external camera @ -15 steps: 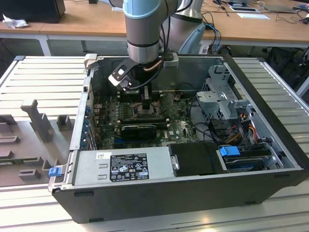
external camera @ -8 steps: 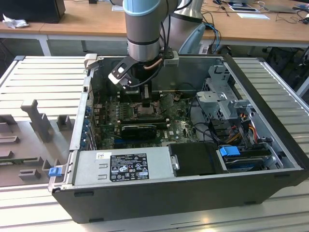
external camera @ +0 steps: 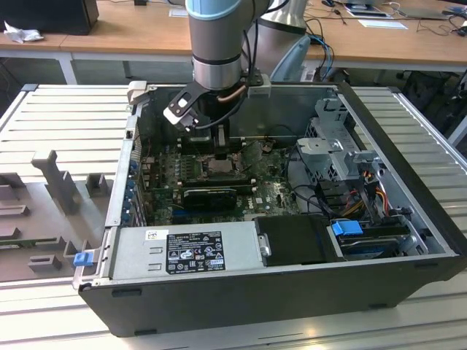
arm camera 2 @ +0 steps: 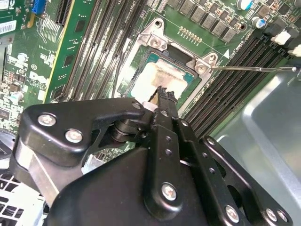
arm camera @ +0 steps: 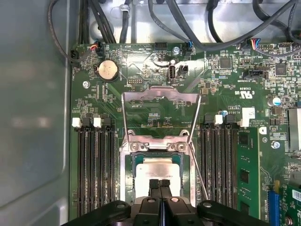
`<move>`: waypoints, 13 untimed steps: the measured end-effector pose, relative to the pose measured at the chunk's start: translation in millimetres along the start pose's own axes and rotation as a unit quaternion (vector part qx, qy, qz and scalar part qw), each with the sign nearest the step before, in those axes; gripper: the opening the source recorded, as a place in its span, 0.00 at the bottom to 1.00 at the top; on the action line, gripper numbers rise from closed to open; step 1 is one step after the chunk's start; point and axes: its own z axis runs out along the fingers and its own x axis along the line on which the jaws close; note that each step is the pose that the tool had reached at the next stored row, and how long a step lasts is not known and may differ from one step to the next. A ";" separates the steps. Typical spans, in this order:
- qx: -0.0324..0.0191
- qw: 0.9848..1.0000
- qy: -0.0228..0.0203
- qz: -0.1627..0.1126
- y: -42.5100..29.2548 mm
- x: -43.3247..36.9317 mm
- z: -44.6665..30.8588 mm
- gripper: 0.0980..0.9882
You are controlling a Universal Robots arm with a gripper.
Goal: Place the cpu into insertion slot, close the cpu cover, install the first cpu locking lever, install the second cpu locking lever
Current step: 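Close the cpu cover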
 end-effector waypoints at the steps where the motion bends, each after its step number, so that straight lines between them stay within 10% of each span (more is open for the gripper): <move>1: 0.000 1.000 0.000 0.000 0.1 0.0 0.0 0.01; 13: 0.007 1.000 0.002 0.002 15.1 -1.2 -8.1 0.01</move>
